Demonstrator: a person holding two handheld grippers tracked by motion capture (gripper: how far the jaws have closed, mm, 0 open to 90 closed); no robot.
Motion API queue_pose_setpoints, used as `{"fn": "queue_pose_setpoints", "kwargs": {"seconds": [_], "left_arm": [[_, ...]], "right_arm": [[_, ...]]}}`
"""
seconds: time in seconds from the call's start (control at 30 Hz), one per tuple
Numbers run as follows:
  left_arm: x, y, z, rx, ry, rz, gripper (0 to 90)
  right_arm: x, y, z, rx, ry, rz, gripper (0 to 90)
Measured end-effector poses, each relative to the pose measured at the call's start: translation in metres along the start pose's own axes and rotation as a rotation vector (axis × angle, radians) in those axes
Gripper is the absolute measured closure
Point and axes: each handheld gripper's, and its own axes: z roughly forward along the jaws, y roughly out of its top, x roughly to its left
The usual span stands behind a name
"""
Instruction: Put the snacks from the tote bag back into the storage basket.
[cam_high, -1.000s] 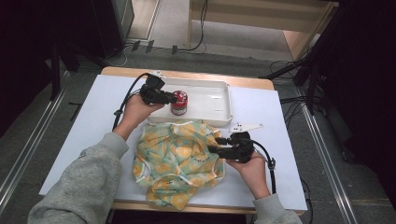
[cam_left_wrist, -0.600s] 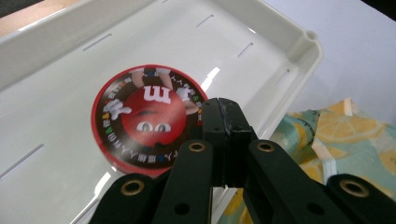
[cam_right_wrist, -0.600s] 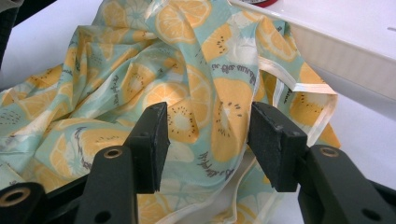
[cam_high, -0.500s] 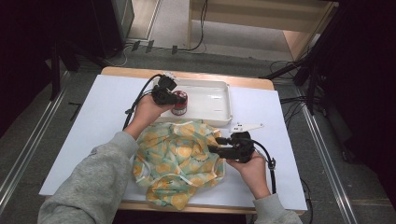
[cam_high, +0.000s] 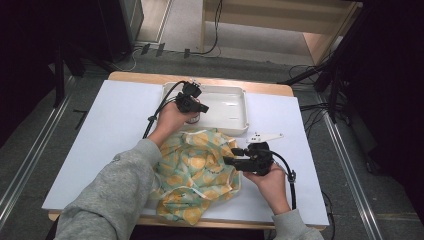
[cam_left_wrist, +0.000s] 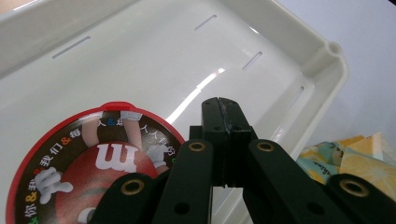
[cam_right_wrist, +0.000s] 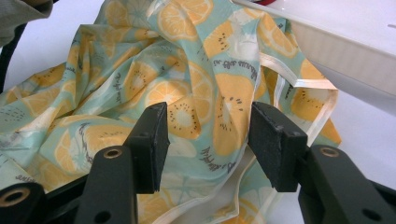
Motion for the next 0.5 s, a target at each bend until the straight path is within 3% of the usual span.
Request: {"fn": "queue_pose_setpoints", "kwargs": {"seconds": [0.5], "left_arm": [[0.002,-0.015,-0.009,0.007,0.011,0.010,90.0]], "right_arm": [[0.001,-0.001,0.001,0.008,-0.003,-0.001,48.9]]}}
